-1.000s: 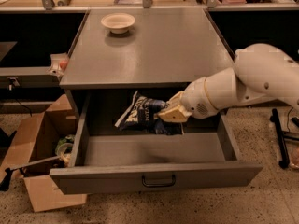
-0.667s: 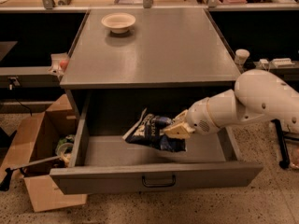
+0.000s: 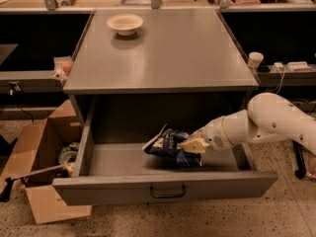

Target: Place blue chip bag into top drawer

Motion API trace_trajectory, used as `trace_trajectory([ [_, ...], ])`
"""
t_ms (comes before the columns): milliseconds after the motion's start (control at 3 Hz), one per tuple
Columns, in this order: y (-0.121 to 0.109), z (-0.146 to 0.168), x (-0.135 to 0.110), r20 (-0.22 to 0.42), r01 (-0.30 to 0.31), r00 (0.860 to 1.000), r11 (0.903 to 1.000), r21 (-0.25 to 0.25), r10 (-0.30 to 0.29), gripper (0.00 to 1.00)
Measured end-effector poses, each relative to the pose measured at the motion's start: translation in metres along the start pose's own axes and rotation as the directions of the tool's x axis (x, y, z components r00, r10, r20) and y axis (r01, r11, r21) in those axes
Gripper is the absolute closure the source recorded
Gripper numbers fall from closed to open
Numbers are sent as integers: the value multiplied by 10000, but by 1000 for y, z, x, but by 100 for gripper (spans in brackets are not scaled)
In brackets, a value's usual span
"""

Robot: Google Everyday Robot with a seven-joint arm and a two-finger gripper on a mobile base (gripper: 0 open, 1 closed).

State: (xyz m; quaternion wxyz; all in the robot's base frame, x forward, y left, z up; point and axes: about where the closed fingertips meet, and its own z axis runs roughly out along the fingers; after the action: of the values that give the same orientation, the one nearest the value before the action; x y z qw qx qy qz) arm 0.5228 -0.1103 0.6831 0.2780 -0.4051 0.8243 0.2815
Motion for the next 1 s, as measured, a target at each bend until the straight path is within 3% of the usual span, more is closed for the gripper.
trace_trajectory([
  [333, -35, 1, 7, 123, -256, 9996, 9984, 512, 250, 100],
  [1000, -66, -3, 13, 255, -515, 9985, 9926, 1097, 490, 100],
])
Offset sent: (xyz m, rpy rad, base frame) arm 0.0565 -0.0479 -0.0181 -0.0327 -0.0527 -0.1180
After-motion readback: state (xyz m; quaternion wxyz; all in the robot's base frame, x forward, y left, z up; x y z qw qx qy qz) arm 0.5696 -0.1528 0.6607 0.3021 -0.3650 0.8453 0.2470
